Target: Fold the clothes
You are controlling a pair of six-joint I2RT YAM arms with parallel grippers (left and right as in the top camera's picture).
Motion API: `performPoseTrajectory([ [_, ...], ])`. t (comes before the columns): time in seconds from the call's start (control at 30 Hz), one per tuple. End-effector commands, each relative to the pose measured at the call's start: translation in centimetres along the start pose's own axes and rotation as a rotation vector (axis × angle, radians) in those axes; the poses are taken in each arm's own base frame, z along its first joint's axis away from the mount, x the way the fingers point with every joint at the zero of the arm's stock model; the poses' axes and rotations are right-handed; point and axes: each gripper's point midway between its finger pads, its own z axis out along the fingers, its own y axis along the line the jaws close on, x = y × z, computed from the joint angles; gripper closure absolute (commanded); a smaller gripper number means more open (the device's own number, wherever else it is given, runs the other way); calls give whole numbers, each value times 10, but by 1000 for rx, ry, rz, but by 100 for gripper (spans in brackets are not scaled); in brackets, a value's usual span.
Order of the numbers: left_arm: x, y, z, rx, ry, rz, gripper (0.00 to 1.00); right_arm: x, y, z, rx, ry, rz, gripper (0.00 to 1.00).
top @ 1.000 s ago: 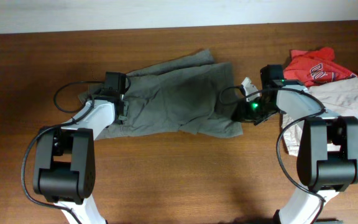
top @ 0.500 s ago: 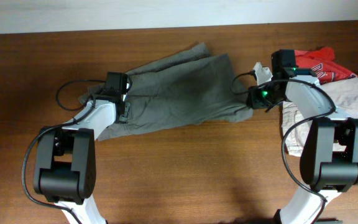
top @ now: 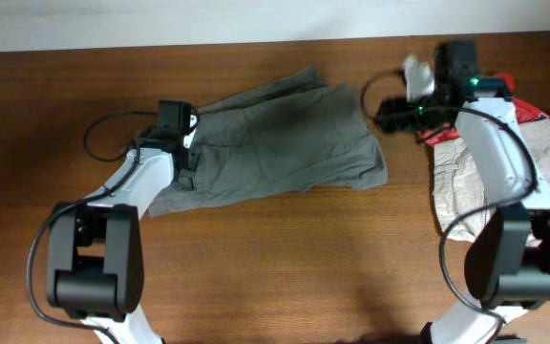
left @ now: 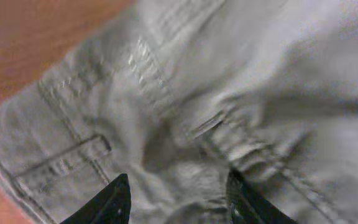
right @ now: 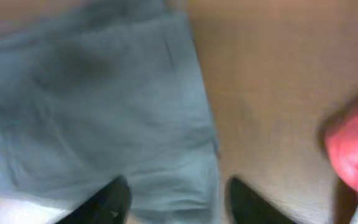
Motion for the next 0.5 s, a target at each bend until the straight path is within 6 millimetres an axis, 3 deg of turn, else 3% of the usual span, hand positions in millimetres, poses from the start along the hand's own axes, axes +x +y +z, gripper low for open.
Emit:
performPoseTrajectory([
  [0.0, -19, -22, -17, 150, -68, -10, 56, -21, 42, 14, -105, -59, -7, 64],
  [0.07, -16, -29, -17, 189, -59, -6, 65, -26, 51, 38, -121, -69, -3, 73],
  [0.13, -12, -32, -17, 204, -46, -4, 73, -26, 56, 63, -134, -60, 12, 75],
  [0.27, 0, -34, -17, 212, 2, 4, 81, -17, 55, 123, -156, -27, 91, 80],
  [0.47, 27, -41, -8, 225, 90, 18, 85, -8, 55, 185, -217, -39, 93, 83],
])
